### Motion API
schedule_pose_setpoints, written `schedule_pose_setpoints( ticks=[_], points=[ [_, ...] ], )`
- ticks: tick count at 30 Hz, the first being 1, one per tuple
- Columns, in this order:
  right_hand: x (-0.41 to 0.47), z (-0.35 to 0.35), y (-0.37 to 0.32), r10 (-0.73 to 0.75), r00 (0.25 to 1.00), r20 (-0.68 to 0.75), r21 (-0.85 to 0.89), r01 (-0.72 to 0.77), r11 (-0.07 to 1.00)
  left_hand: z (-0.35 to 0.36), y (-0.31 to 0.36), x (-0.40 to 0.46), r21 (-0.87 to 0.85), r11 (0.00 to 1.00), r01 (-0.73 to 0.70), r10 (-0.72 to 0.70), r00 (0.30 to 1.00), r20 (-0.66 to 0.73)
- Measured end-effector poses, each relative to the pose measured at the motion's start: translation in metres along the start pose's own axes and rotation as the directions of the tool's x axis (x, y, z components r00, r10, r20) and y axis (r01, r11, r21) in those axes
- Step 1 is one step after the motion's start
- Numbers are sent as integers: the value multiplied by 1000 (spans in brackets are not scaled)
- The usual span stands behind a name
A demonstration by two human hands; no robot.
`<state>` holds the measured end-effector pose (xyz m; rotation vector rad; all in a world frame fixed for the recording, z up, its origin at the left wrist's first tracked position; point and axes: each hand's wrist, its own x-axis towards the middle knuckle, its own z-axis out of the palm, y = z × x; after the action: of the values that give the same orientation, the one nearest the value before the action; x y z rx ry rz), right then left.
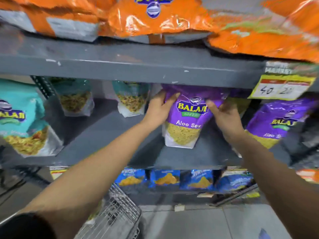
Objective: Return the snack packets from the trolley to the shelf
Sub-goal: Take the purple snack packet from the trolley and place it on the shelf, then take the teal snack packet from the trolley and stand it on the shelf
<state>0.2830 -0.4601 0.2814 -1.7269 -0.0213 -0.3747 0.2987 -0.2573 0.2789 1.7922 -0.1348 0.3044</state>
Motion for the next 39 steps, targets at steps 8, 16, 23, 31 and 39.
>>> schedule_pose_setpoints(
  ticks=[8,16,23,31,39],
  points=[
    [45,-39,44,47,997,-59,-72,-52,996,73,-21,35,18,991,129,-130,991,41],
    [-42,8,41,-14,949,-316,-194,-50,980,-2,-59,-43,-95,995,34,-38,998,-41],
    [-176,150,66,108,988,109,-148,-91,985,-167,-158,-232,191,858,476,-283,750,-597],
    [-257,304,153,556,476,681,-677,118,727,-263,-247,-376,-328,508,796,-726,191,-661],
    [-260,381,208,597,369,713,-502,-326,801,-249,-278,-352,-322,640,697,-751,480,-454]
  ],
)
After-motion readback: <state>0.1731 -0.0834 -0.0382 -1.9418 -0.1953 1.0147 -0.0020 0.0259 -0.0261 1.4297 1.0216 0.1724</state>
